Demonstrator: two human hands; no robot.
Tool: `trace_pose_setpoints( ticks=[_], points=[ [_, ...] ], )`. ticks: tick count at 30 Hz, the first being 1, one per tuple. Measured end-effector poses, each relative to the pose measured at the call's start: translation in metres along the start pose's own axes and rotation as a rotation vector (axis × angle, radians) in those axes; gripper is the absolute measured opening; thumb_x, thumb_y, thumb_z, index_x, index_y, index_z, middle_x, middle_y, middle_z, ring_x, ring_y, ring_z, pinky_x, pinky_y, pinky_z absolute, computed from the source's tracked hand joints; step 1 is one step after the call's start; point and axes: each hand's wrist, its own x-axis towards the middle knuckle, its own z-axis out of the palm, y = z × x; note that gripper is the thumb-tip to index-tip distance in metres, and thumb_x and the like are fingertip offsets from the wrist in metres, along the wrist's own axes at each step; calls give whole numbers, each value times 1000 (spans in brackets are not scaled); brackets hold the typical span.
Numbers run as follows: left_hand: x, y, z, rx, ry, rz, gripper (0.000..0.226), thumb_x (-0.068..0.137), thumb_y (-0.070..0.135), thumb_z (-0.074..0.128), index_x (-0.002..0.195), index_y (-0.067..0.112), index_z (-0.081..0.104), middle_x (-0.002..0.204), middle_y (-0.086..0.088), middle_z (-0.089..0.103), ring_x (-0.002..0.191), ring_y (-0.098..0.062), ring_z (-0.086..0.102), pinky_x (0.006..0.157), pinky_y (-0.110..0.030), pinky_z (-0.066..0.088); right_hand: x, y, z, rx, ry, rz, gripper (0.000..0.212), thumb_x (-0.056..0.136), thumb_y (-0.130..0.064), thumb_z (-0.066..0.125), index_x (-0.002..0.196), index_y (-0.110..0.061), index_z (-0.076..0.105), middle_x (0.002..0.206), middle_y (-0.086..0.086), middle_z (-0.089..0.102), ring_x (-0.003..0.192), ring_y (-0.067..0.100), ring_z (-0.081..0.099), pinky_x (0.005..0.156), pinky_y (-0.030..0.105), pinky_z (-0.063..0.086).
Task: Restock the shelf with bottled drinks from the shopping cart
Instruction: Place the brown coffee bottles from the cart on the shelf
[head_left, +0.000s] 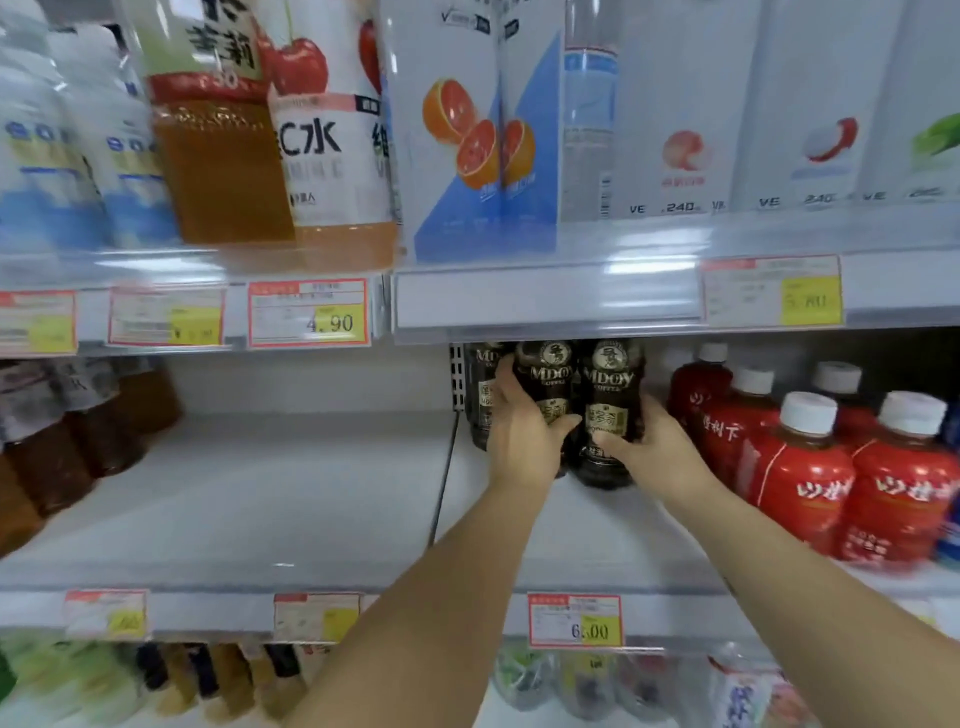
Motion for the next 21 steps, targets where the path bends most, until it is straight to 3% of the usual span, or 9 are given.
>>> trace_pose_setpoints(
  ticks=[3,6,8,10,12,14,18,21],
  points=[
    [3,-4,2,108,30,28,101,69,24,82,144,3,19,136,-21,36,120,-35,47,92,-38,43,1,-2,4,-74,70,-31,56,78,-6,70,127,-3,44,120,14,59,110,27,56,93,39,45],
    [5,-22,-13,180,93,49,108,62,33,85,144,2,21,134,-23,34,123,-38,38,97,-44,38,-1,-2,14,-47,67,-45,81,67,-7,79,134,-4,33,126,15,52,120,30,49,99,45,42],
    [13,-37,-28,166,25,-39,115,63,35,84,148,7,11,143,-22,22,132,-36,26,106,-47,28,-1,-2,23,-84,69,-2,109,60,-13,85,144,-8,16,135,17,43,128,32,41,104,49,37],
    [22,-52,-39,98,-119,-142,115,68,30,82,150,14,3,151,-15,14,139,-30,20,111,-41,21,1,-1,33,-135,118,71,125,58,-18,87,147,-12,0,141,21,32,132,36,33,108,48,31],
    [33,-60,-41,-35,-190,-165,105,73,20,80,149,15,8,151,-11,24,138,-24,26,111,-31,22,5,-2,41,-173,165,121,126,59,-21,86,147,-13,-4,142,23,27,131,39,32,105,47,30],
    [42,-62,-38,-136,-206,-188,96,75,14,77,149,15,15,147,-10,35,134,-25,37,112,-40,30,9,-2,46,-205,190,121,121,62,-21,85,146,-10,-1,142,24,27,130,40,32,104,48,31],
    [57,-69,-34,-117,-207,-205,72,81,18,72,140,13,31,133,-7,51,119,-25,52,88,-31,42,18,0,50,-209,222,128,114,65,-19,83,146,-9,3,140,23,28,128,41,34,103,48,32],
    [61,-74,-34,-154,-235,-194,64,83,16,70,136,11,34,127,-6,56,110,-22,55,84,-29,41,22,1,51,-210,224,149,111,67,-18,81,145,-9,4,139,24,30,127,42,36,104,47,31]
  ],
)
